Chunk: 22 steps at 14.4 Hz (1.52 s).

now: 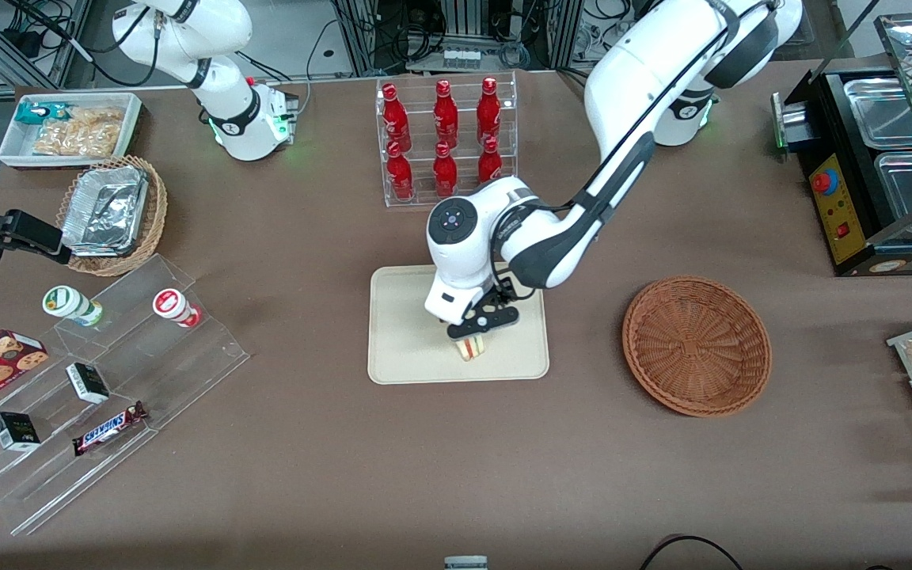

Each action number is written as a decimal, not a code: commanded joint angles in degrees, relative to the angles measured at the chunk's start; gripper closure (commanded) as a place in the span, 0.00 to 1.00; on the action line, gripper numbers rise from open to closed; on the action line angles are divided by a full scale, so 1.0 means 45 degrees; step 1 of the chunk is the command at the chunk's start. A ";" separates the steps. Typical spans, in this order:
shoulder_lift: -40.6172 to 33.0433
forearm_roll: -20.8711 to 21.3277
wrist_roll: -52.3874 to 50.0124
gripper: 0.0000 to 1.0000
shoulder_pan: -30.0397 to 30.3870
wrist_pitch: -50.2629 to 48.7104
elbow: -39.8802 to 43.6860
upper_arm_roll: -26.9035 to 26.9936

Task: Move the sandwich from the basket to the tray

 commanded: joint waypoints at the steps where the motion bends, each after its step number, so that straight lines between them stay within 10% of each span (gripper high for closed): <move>1: -0.2022 0.0176 0.0176 0.00 0.0350 -0.1381 -0.0705 0.0594; 15: -0.7043 -0.3825 1.0562 0.00 0.7751 -0.5875 -0.1937 0.0536; 22: -0.9838 -0.4430 1.2032 0.00 0.8165 -0.6853 -0.3461 0.0809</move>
